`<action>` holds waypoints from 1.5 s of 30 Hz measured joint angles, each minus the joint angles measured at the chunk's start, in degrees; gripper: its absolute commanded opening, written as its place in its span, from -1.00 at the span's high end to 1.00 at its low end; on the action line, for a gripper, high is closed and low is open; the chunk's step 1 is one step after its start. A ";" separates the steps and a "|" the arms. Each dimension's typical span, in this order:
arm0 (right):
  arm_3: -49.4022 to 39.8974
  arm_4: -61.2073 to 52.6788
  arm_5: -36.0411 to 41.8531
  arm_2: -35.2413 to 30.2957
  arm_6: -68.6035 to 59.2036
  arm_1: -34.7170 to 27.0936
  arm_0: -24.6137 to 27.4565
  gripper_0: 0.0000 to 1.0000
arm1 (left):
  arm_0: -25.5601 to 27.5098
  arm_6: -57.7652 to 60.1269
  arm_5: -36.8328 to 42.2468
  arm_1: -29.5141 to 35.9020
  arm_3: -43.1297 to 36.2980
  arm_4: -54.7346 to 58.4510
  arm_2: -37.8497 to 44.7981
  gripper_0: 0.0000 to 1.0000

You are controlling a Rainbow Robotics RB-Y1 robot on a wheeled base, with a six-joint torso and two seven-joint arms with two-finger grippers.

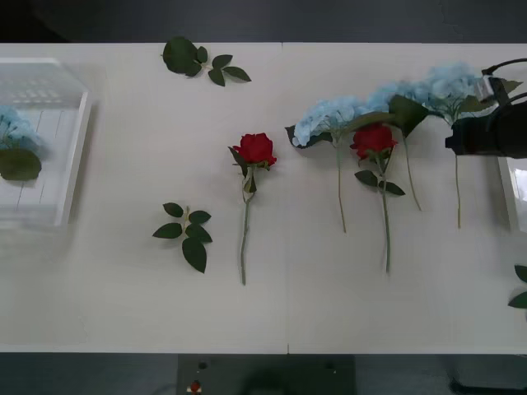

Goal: Put the red flowers into the right box and the blue flowers into the left box

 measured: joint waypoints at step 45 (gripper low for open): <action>0.13 -47.69 1.14 -8.95 48.83 33.03 -8.93 1.00 | 0.90 -55.55 -3.33 -13.59 -4.10 74.07 -17.07 -0.83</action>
